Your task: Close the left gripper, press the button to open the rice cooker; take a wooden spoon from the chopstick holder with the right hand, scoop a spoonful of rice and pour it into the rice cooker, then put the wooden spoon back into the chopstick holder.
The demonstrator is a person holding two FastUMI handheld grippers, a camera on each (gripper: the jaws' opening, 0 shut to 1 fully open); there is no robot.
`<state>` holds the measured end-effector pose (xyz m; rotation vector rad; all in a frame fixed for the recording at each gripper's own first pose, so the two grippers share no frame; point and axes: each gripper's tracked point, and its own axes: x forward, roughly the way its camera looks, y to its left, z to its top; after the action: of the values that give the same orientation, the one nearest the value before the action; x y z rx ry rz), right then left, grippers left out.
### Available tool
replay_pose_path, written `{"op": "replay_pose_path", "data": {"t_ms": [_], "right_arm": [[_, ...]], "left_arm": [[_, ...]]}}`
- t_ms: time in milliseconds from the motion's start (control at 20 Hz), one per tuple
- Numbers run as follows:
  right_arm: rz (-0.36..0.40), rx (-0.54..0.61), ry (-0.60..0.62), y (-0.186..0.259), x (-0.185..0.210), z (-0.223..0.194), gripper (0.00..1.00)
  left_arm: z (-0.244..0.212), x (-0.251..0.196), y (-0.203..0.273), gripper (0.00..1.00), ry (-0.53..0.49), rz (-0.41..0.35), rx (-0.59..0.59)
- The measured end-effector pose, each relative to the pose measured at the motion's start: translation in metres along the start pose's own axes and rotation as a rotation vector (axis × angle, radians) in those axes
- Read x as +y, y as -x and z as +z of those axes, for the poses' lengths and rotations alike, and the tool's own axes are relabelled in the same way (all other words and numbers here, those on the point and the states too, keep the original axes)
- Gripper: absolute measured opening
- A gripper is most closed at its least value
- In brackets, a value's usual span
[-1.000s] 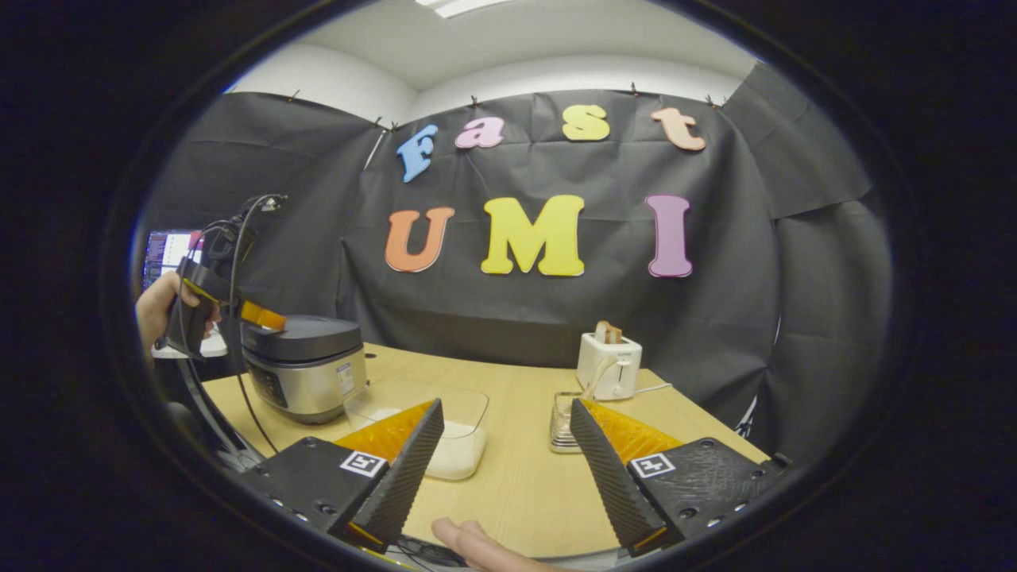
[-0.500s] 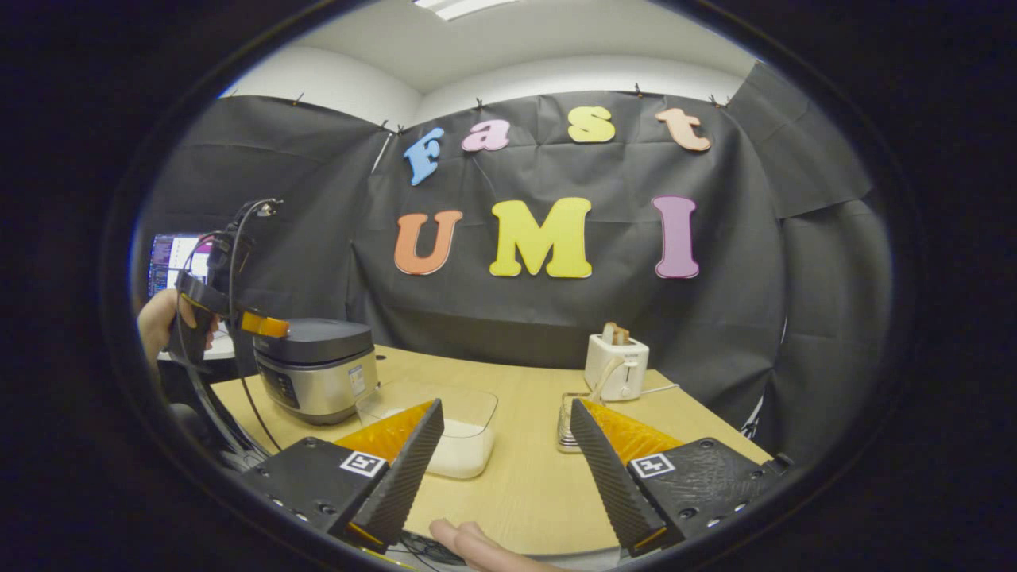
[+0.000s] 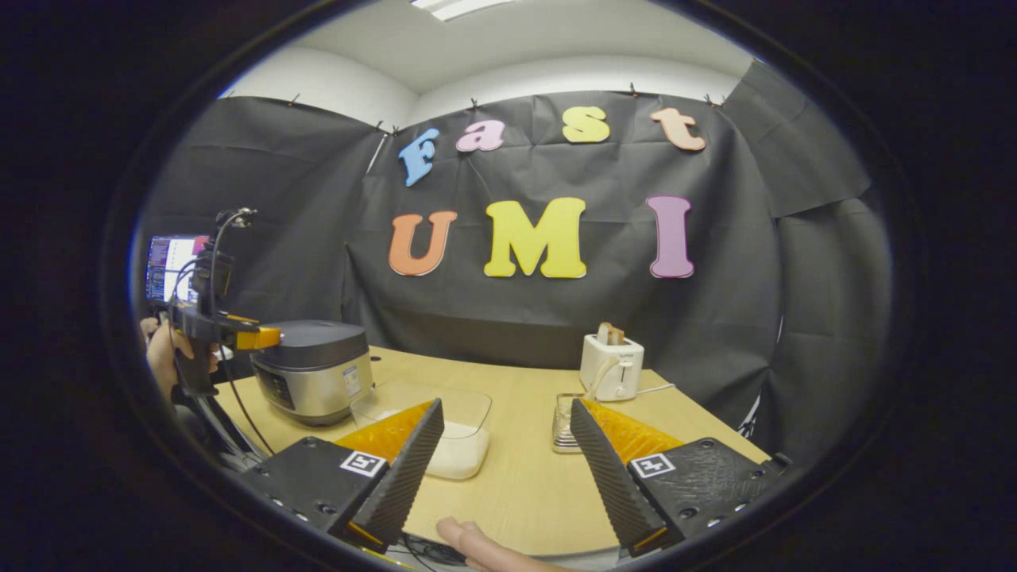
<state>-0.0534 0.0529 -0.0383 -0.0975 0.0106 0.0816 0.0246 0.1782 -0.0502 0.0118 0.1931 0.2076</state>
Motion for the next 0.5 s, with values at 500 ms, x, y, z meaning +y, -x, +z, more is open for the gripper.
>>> {"op": "replay_pose_path", "data": {"t_ms": [500], "right_arm": [[-0.083, -0.004, 0.003, -0.007, -0.023, -0.004, 0.96]], "left_arm": [[0.009, -0.090, 0.059, 0.90, 0.066, -0.087, -0.104]]}}
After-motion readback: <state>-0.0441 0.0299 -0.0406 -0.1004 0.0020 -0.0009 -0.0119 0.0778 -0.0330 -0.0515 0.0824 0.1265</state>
